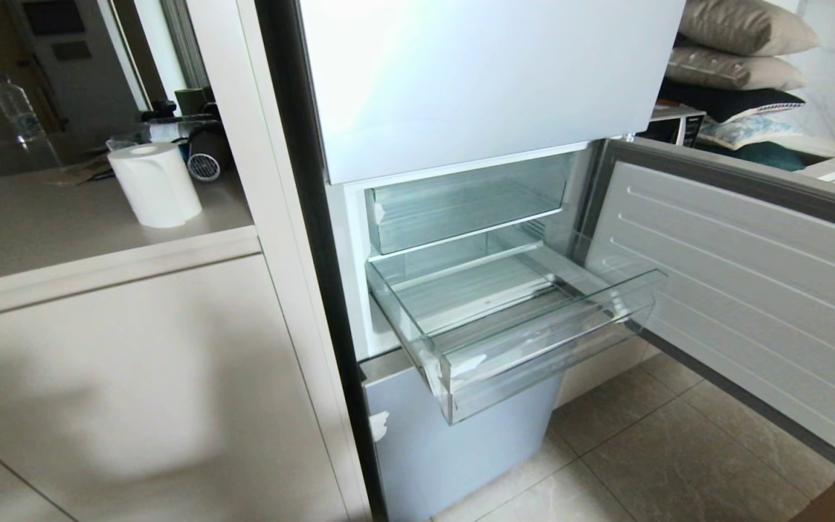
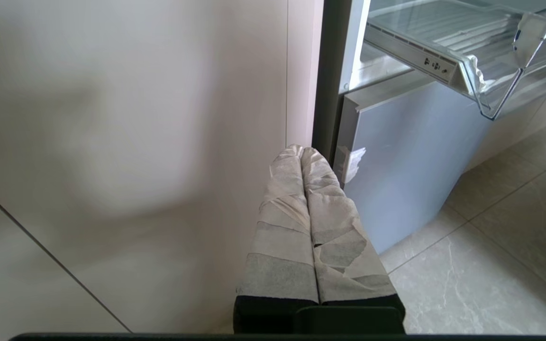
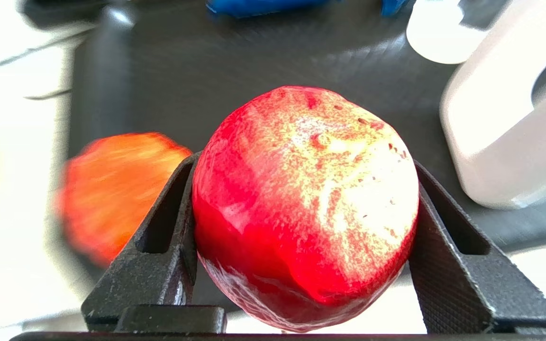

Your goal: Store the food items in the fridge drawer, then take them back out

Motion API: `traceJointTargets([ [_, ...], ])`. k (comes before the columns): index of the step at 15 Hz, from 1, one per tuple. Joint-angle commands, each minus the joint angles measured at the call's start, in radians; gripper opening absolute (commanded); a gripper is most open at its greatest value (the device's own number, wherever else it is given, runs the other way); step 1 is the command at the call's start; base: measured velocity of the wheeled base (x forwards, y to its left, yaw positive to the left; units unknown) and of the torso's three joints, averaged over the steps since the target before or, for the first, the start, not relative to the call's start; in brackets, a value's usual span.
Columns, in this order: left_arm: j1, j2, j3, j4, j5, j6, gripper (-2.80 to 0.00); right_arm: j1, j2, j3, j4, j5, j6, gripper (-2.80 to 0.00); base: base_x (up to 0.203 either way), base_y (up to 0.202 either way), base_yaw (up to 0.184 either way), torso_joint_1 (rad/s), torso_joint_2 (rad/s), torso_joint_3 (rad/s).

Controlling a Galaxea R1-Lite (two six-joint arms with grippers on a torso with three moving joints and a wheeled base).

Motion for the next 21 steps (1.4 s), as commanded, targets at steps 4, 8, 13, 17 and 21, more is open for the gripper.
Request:
traceJointTargets([
  [4,0.0,0.002,0.0,0.0,0.0,0.0,-2.8,0.013,-0.544,0.303,0.01,0.056,-0.001,-2.8,0.0,0.0,0.0,0.0,0.0,0.0],
  [8,0.0,0.002,0.0,0.0,0.0,0.0,-2.8,0.33,-0.818,0.485,0.043,0.104,0.001,-2.8,0.0,0.0,0.0,0.0,0.0,0.0],
  [13,0.0,0.002,0.0,0.0,0.0,0.0,-2.8,1.051,-0.973,0.501,0.255,0.1,0.035,-2.8,0.0,0.0,0.0,0.0,0.0,0.0],
  [17,0.0,0.002,0.0,0.0,0.0,0.0,-2.8,1.599,-0.796,0.348,0.365,-0.079,0.155,-2.8,0.0,0.0,0.0,0.0,0.0,0.0],
  [21,0.0,0.002,0.0,0.0,0.0,0.0,-2.8,1.672,-0.419,0.007,0.402,-0.166,0.214,-2.8,0.0,0.0,0.0,0.0,0.0,0.0],
])
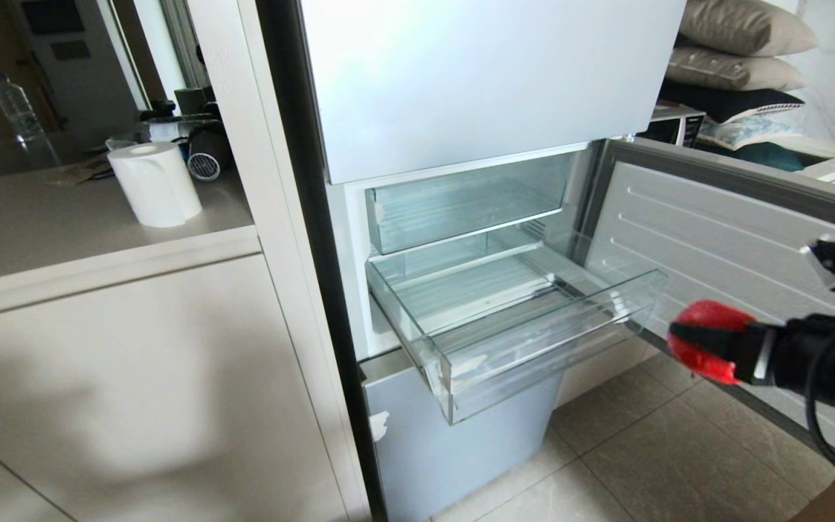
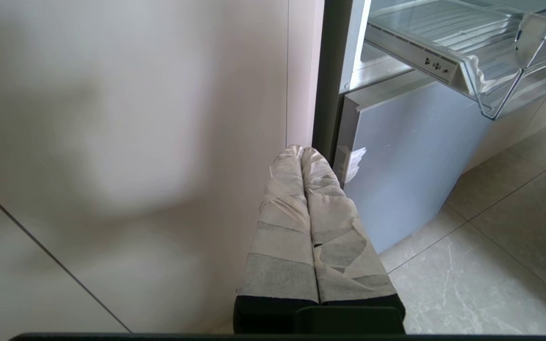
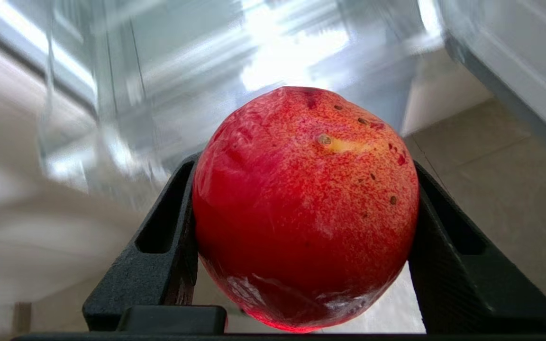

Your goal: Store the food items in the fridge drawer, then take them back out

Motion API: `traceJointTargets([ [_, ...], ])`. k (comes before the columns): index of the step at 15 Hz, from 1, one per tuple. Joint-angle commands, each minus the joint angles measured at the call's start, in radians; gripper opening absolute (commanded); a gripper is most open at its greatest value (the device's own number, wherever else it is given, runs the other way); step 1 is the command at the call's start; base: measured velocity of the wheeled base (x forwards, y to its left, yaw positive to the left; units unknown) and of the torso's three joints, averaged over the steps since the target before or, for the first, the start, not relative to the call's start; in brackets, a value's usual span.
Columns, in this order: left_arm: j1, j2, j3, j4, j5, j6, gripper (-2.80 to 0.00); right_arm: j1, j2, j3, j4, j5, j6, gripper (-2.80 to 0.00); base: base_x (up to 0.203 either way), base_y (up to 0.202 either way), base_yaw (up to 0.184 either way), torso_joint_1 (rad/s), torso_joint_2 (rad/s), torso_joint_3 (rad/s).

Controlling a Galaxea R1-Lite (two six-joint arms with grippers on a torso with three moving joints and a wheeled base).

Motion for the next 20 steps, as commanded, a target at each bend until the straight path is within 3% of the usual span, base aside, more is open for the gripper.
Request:
traceJointTargets([
  [1,0.0,0.002,0.0,0.0,0.0,0.0,-2.8,0.022,0.267,-0.18,0.0,-0.017,0.015,-2.8,0.0,0.0,0.0,0.0,0.0,0.0],
  [11,0.0,0.002,0.0,0.0,0.0,0.0,-2.8,0.078,0.766,-0.688,-0.08,-0.028,-0.032,-2.8,0.0,0.0,0.0,0.0,0.0,0.0],
  [20,0.0,0.002,0.0,0.0,0.0,0.0,-2.8,0.084,0.982,-1.016,-0.068,-0.038,-0.047,-2.8,0.0,0.0,0.0,0.001,0.0,0.001],
])
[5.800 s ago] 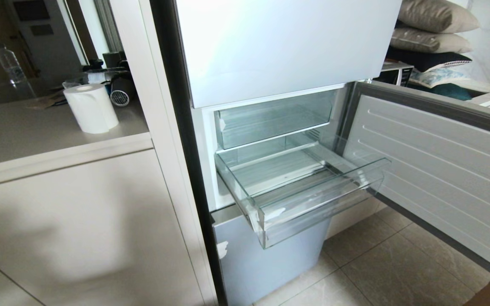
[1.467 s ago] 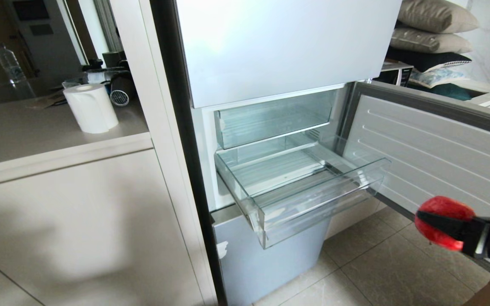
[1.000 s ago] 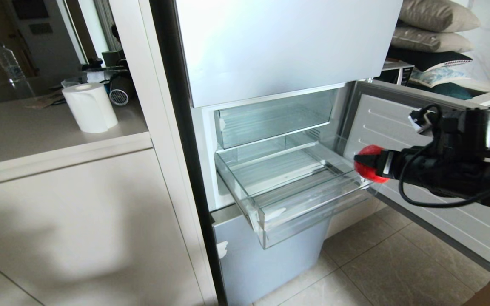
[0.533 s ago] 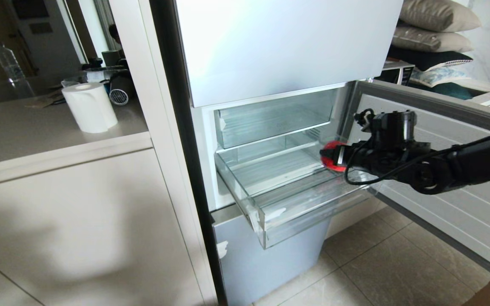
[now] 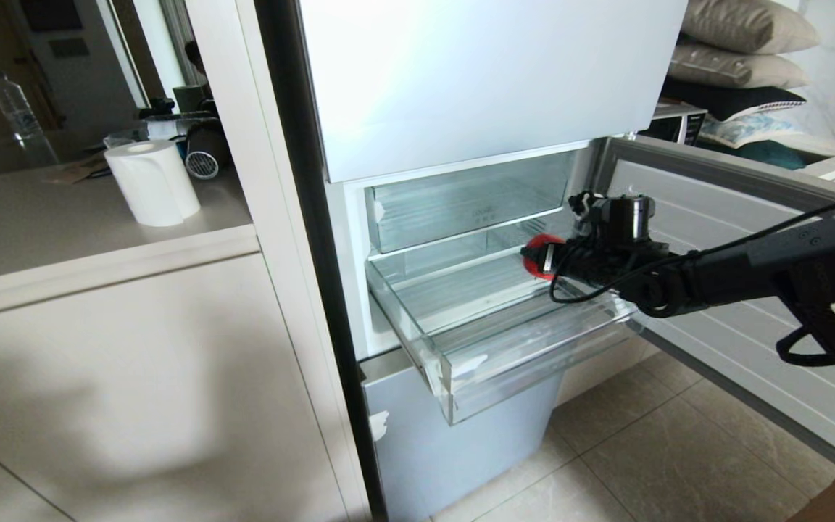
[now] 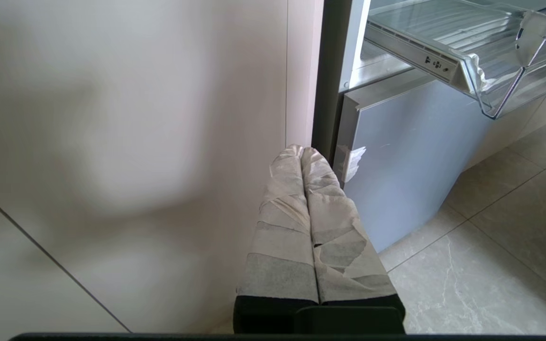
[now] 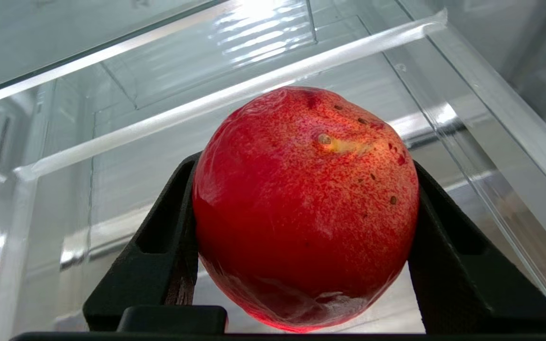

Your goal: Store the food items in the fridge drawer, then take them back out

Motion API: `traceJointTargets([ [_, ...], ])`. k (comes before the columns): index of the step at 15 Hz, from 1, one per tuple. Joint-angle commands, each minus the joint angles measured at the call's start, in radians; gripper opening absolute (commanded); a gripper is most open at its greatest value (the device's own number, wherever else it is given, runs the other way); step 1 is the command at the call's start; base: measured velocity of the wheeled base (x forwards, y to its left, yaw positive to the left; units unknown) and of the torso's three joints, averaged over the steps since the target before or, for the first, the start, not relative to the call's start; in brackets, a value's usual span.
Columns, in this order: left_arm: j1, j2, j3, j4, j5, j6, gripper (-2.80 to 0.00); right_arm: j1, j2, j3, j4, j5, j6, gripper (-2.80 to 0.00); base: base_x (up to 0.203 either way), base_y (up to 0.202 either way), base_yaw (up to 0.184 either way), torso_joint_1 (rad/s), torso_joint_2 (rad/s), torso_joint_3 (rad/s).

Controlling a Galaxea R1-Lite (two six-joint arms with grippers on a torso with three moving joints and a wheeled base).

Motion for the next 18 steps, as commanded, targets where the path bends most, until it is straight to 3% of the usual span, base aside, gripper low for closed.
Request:
traceJointTargets([
  [1,0.0,0.002,0.0,0.0,0.0,0.0,-2.8,-0.001,0.059,-0.06,0.007,-0.001,0.001,-2.8,0.0,0.0,0.0,0.0,0.0,0.0],
  [4,0.0,0.002,0.0,0.0,0.0,0.0,-2.8,-0.002,0.07,-0.08,0.009,-0.001,-0.028,-2.8,0.0,0.0,0.0,0.0,0.0,0.0],
  [5,0.0,0.002,0.0,0.0,0.0,0.0,-2.8,-0.001,0.07,-0.08,0.009,-0.001,-0.034,0.0,0.0,0.0,0.0,0.0,0.0,0.0],
  [11,0.0,0.002,0.0,0.0,0.0,0.0,-2.8,-0.002,0.069,-0.09,0.009,-0.002,-0.031,0.0,0.0,0.0,0.0,0.0,0.0,0.0],
  [14,0.0,0.002,0.0,0.0,0.0,0.0,-2.8,0.0,0.046,-0.079,0.009,-0.048,-0.03,0.0,0.0,0.0,0.0,0.0,0.0,0.0],
  [15,0.0,0.002,0.0,0.0,0.0,0.0,-2.8,0.003,0.011,-0.056,0.009,-0.054,-0.029,-2.8,0.0,0.0,0.0,0.0,0.0,0.0],
  [18,0.0,0.002,0.0,0.0,0.0,0.0,-2.8,0.026,-0.146,0.061,0.009,-0.057,-0.022,-2.8,0.0,0.0,0.0,0.0,0.0,0.0],
])
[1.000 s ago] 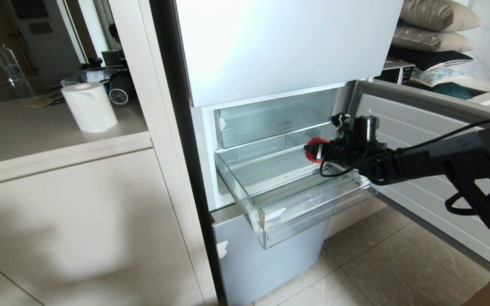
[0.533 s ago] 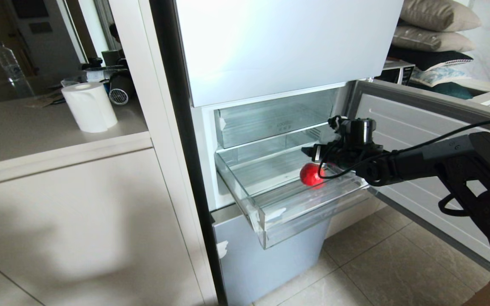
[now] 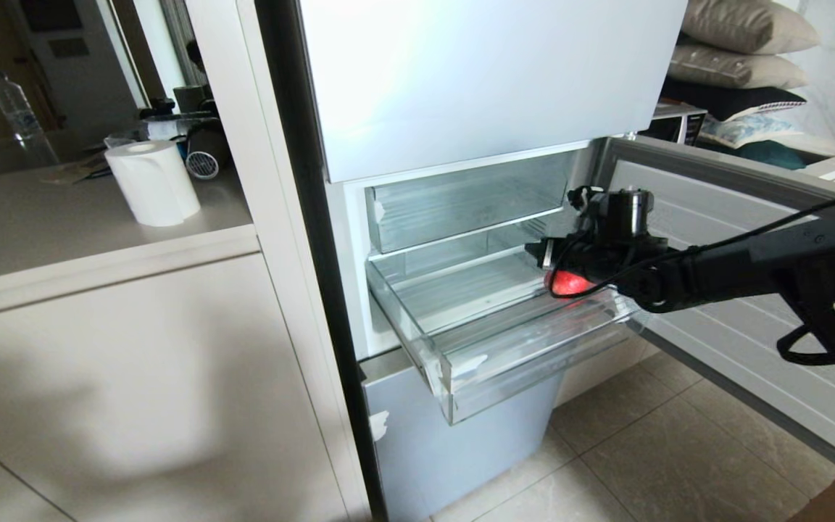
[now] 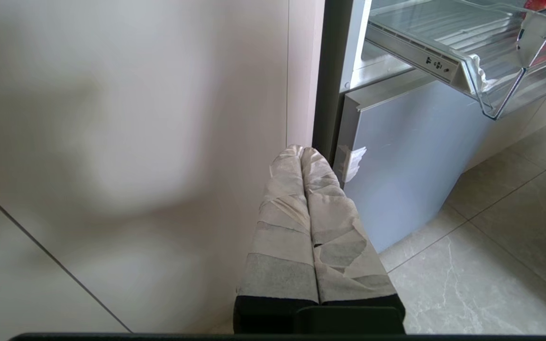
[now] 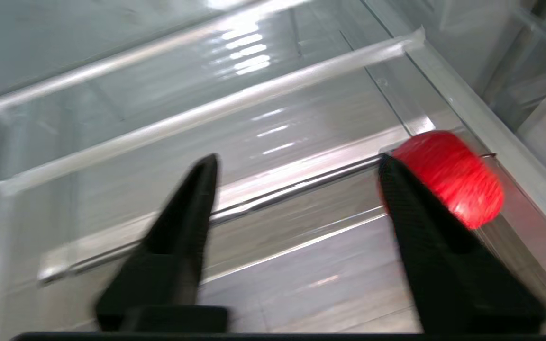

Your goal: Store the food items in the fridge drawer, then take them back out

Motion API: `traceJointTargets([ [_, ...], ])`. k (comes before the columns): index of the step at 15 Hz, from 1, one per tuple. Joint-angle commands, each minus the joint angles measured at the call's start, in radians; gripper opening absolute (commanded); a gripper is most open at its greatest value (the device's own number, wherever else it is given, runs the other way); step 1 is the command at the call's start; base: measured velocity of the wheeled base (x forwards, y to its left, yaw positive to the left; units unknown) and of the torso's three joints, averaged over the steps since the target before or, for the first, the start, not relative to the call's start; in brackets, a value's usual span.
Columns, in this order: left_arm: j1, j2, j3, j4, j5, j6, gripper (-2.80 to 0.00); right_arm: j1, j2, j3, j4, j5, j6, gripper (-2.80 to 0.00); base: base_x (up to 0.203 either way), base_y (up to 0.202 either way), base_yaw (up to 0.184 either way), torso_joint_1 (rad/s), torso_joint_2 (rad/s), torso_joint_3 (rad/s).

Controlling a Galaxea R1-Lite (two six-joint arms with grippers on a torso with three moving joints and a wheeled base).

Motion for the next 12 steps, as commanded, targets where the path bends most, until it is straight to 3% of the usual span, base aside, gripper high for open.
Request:
traceJointTargets([
  [1,0.0,0.002,0.0,0.0,0.0,0.0,-2.8,0.021,-0.183,0.11,-0.004,0.0,0.003,-2.8,0.0,0.0,0.0,0.0,0.0,0.0],
  [8,0.0,0.002,0.0,0.0,0.0,0.0,-2.8,0.077,-0.753,0.724,-0.011,-0.005,0.007,-2.8,0.0,0.0,0.0,0.0,0.0,0.0],
  [12,0.0,0.002,0.0,0.0,0.0,0.0,-2.8,0.081,-0.993,1.005,-0.016,-0.079,0.008,-2.8,0.0,0.0,0.0,0.0,0.0,0.0],
])
